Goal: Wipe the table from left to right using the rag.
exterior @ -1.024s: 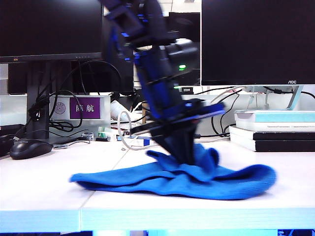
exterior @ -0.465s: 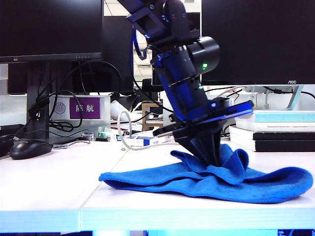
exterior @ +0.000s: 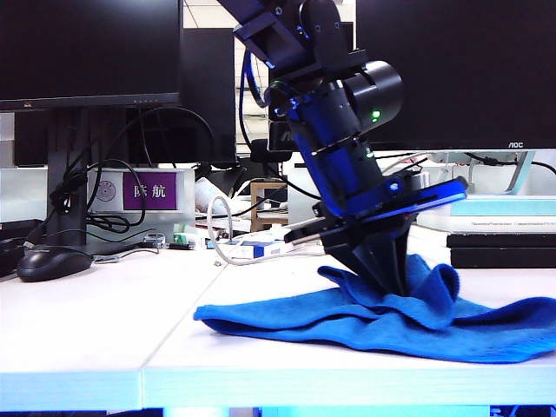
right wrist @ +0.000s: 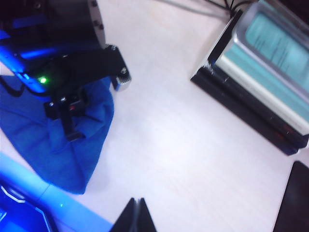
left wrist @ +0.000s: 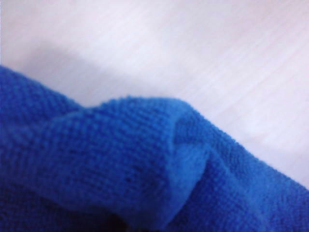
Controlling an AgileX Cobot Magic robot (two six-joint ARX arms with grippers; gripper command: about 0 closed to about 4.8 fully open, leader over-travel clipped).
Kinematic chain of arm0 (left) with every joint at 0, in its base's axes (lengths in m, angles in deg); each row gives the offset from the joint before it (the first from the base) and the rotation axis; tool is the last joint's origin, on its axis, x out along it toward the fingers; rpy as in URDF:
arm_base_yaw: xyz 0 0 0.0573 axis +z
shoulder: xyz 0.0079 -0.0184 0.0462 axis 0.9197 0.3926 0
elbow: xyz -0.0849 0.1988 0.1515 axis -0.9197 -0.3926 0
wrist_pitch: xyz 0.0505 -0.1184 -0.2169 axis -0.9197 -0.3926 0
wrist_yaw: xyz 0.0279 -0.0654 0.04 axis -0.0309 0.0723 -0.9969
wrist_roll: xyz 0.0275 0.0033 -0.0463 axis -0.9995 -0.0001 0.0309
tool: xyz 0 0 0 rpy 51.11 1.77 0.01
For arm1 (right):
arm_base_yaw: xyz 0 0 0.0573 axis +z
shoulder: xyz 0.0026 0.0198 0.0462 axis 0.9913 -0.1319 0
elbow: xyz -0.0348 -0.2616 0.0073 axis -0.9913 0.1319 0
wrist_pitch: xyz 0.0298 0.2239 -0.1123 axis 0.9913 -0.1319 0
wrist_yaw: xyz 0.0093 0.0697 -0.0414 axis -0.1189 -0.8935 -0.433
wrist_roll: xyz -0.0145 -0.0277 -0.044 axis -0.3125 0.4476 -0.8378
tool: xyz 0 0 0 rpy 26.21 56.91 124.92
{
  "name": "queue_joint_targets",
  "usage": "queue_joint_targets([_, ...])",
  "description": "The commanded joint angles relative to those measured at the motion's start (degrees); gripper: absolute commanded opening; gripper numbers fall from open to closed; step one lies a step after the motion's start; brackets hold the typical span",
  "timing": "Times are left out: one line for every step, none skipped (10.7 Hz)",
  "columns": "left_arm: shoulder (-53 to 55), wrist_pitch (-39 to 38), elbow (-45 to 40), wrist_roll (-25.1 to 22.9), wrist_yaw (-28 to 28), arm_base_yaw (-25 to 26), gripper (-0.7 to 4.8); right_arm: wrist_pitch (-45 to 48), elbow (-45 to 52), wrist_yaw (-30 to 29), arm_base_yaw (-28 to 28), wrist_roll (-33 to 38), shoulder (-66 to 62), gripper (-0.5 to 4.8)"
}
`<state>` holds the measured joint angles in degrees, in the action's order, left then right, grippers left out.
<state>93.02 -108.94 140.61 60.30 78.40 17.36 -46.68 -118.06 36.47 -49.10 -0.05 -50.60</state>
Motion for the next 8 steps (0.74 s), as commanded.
queue_joint_targets([0.87, 0.42, -0.39, 0.66, 0.26, -0.52, -0.05, 0.02, -0.24, 0.04, -0.02, 0.57, 1.18, -0.01])
queue_joint_targets([0.87, 1.27, -0.39, 0.94, 0.26, -0.83, -0.05, 0.31, -0.24, 0.04, 0.00, 0.63, 1.49, -0.01])
queue_joint_targets([0.87, 1.79, -0.31, 1.33, 0.31, -0.96, -0.05, 0.42, -0.24, 0.04, 0.00, 0.63, 1.49, -0.01])
queue_joint_targets([1.11, 1.70, 0.33, 1.68, 0.26, -1.31, -0.05, 0.42, -0.24, 0.02, 0.00, 0.63, 1.44, -0.01])
queue_joint_targets([2.43, 0.81, 3.37, 1.68, 0.26, -2.16, -0.05, 1.01, -0.24, 0.02, 0.00, 0.63, 1.42, -0.01])
queue_joint_targets([4.00, -0.39, 6.82, 1.68, 0.48, -2.60, -0.05, 1.36, -0.24, -0.02, 0.00, 0.63, 1.42, -0.01])
queue_joint_targets([6.49, -1.75, 11.54, 1.70, 0.85, -3.02, -0.05, 1.77, -0.24, -0.57, 0.00, 0.63, 1.44, -0.01])
queue_joint_targets([8.35, -2.54, 14.60, 1.70, 1.31, -3.39, -0.05, 1.90, -0.24, -0.63, 0.02, 0.63, 1.44, -0.01])
